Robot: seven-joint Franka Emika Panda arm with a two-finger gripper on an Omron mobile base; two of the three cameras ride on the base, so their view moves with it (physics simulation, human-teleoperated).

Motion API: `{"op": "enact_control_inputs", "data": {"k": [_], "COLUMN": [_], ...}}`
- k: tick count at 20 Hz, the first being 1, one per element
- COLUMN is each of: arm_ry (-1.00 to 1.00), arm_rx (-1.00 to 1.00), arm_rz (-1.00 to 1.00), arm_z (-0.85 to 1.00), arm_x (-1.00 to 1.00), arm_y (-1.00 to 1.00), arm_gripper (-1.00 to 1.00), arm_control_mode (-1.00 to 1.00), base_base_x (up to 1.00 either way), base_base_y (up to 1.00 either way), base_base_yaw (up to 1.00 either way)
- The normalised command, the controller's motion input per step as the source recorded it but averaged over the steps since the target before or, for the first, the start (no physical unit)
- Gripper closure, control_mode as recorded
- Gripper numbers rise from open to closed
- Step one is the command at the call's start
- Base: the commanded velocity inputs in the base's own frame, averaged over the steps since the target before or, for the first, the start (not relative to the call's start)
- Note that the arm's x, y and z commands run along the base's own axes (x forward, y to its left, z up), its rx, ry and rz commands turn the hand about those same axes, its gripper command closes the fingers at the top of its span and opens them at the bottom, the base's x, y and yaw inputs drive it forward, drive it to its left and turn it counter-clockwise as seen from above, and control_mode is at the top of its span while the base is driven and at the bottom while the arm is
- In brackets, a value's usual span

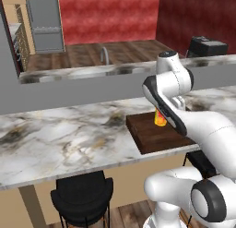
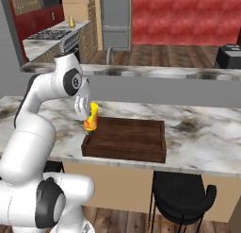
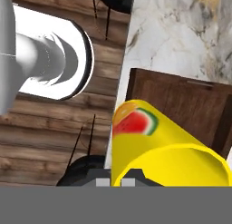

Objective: There is a tray on the dining counter. Grab the cup, mug, and pitcher and place them on the tray. The pitcher may be placed next to the tray if it cannot fit the tray.

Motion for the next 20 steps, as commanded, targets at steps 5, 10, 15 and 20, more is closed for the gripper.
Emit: {"op": "enact_control_inputs", "data": {"k": [5,10,15,20], "arm_ry": [0.05,0.01,0.00,0.01], "arm_rx": [-0.01,-0.03,-0.04,-0.01], "arm_rz": [0.00,0.00,0.00,0.00], "arm_z": [-0.29,-0.24,-0.22,-0.21], "arm_x": [0.44,0.39,0.34,0.26], "arm_y": [0.07,0.05,0.03,0.01], "arm_gripper": [1.00,1.00,1.00,1.00], "arm_control_mode": [-1.00,-1.00,-1.00,-1.00], "base_base_x": [0.00,0.00,0.00,0.00], "base_base_y": [0.00,0.00,0.00,0.00], "base_base_yaw": [0.00,0.00,0.00,0.00]}}
